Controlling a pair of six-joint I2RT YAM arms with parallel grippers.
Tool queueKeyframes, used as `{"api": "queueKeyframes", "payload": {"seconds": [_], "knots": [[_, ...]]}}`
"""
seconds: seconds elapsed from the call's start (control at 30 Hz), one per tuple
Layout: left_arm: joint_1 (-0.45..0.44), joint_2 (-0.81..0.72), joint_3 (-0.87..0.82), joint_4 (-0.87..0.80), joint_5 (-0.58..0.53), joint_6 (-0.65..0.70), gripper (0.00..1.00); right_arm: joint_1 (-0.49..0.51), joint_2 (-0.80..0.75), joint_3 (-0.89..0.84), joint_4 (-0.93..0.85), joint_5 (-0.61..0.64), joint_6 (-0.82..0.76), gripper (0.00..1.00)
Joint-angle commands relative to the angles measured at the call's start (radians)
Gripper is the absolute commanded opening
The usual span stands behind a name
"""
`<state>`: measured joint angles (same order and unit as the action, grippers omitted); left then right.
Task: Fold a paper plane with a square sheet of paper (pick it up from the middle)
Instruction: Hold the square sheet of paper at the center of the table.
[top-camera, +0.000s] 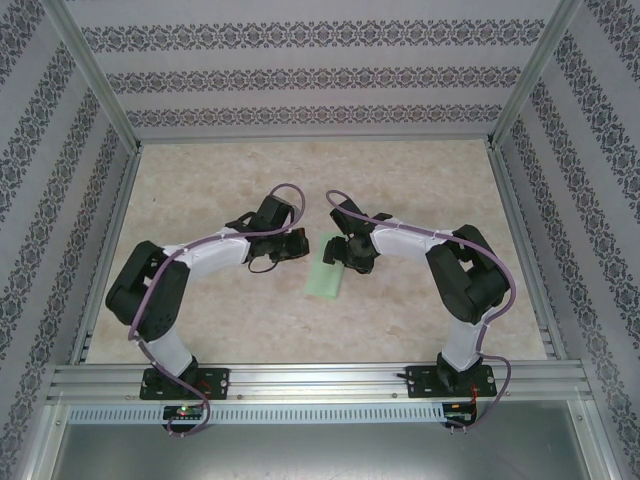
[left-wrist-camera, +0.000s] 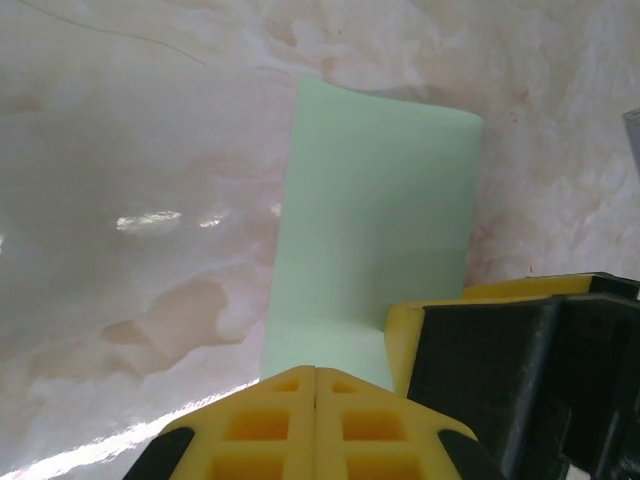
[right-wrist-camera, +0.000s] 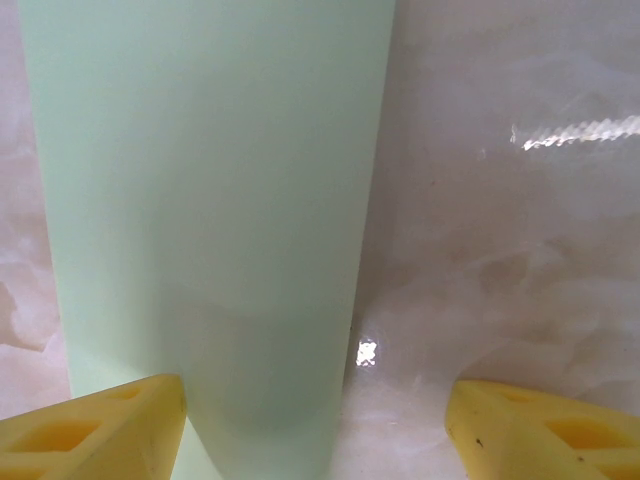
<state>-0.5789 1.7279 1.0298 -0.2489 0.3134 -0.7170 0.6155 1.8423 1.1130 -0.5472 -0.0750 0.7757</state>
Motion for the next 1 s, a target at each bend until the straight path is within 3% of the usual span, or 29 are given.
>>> {"api": "queueKeyframes", "payload": {"seconds": [0.0,0.97], "knots": [[-0.024,0.052,0.047,-0.011,0.041,-0.029,0.00,0.008,0.087,-0.033,0.010,0.038,0.010,0.73],[-0.053,0.226,0.118,-0.080,0.034,-0.046,0.00,0.013,0.091,-0.028,0.014,0.032,0.017,0.73]]}}
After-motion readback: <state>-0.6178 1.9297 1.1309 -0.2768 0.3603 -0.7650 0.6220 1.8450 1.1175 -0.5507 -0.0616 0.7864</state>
